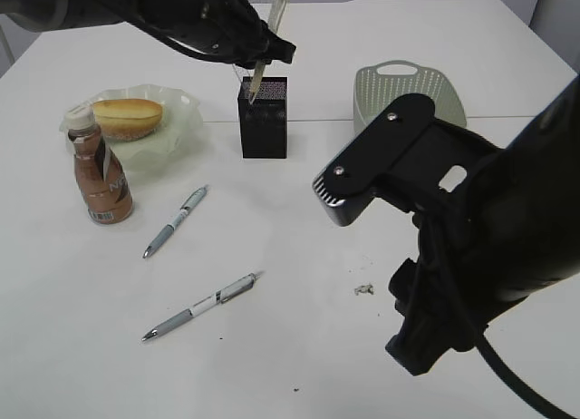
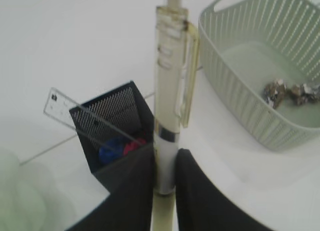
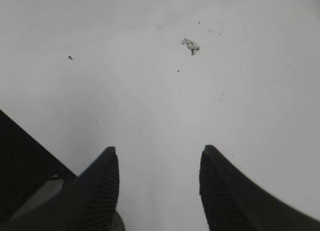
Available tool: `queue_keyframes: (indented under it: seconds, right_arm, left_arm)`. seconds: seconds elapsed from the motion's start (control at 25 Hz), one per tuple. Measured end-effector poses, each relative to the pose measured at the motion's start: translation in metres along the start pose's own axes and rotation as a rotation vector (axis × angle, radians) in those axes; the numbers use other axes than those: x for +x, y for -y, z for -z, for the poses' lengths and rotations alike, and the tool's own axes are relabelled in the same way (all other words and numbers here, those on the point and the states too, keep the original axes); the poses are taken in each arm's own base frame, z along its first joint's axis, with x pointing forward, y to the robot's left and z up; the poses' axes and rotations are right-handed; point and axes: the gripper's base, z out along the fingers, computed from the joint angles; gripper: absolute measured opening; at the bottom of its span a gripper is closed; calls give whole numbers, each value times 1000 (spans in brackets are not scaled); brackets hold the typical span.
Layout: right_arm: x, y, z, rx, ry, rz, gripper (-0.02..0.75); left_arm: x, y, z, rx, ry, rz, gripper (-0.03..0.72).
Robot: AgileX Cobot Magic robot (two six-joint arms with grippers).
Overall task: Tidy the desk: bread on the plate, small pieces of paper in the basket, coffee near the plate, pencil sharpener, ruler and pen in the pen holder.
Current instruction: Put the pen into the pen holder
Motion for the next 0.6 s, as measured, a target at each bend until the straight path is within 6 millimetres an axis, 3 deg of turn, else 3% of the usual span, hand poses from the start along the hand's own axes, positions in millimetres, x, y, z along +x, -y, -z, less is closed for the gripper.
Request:
queue_keyframes:
  seconds: [0.24,0.6]
  right_arm:
    - [0,-1,0,-9,-1,-7,384]
    - [1,-4,0,-41,-7,-28,384]
  left_arm:
    - [-13,0,-3,-1,173,-20,71]
    - [14,-10,-43,-13,236,-11,72]
